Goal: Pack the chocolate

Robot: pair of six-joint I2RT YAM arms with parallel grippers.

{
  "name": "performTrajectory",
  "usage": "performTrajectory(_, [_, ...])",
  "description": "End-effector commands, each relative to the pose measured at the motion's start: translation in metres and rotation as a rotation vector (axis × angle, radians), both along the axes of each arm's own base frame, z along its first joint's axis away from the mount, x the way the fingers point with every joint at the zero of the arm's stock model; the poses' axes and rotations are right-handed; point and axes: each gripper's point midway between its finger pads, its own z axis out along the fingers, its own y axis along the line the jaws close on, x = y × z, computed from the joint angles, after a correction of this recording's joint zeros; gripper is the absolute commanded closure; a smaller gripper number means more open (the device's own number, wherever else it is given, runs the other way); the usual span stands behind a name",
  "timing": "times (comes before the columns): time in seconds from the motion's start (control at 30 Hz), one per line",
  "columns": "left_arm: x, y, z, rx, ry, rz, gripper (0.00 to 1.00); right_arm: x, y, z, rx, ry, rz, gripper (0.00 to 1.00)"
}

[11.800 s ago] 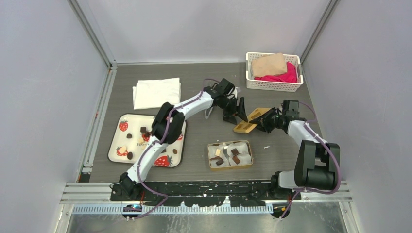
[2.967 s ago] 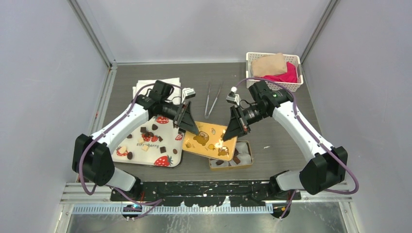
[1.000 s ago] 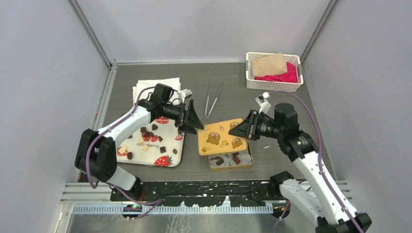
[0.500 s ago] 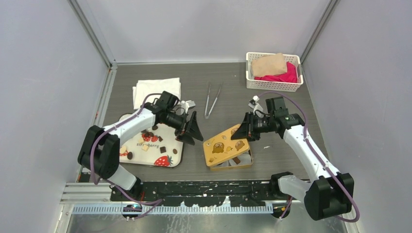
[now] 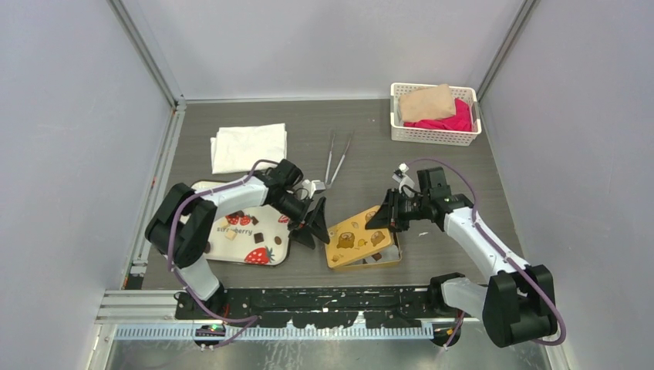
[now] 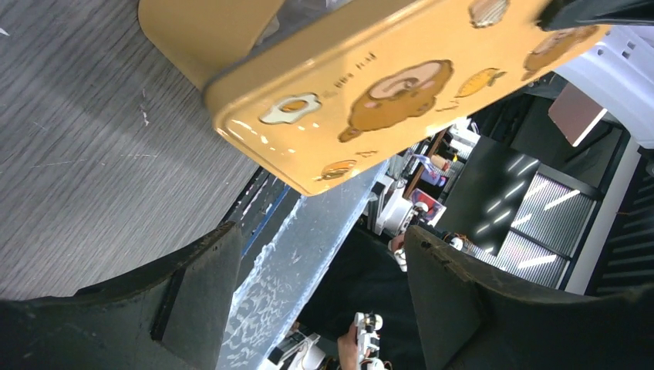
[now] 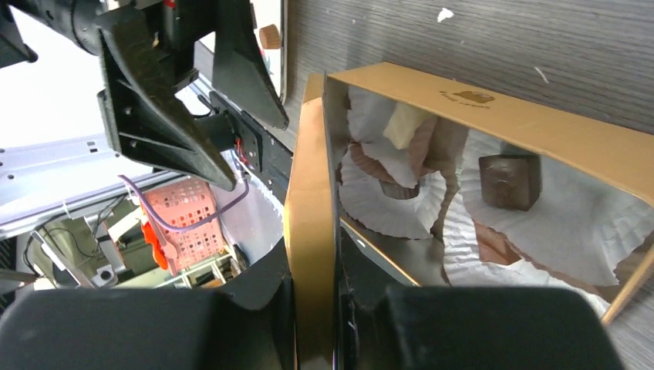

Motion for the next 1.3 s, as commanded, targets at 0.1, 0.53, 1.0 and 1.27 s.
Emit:
performTrajectory(0.1, [0.004,-0.005,-0.002,-0.035,-0.013,-0.024,0.25,0.016,-0.002,0.002,0.020,-0.171,-0.072,0.99])
performTrajectory(0.53, [0.005,-0.029,-0.008,-0.070,0.002,-0.095,0.30,0.018,-0.014,-0.007,-0.076,-0.155,-0.128,0.99])
performTrajectory(1.0, [0.024,-0.042,-0.013,-0.057,-0.019,-0.102,0.43,0.019,-0.036,-0.013,-0.217,-0.130,-0.233,0.81])
performTrajectory(1.27, [0.023,-0.039,-0.013,-0.047,-0.028,-0.096,0.35,0.021,-0.021,0.016,-0.083,-0.204,-0.222,0.99])
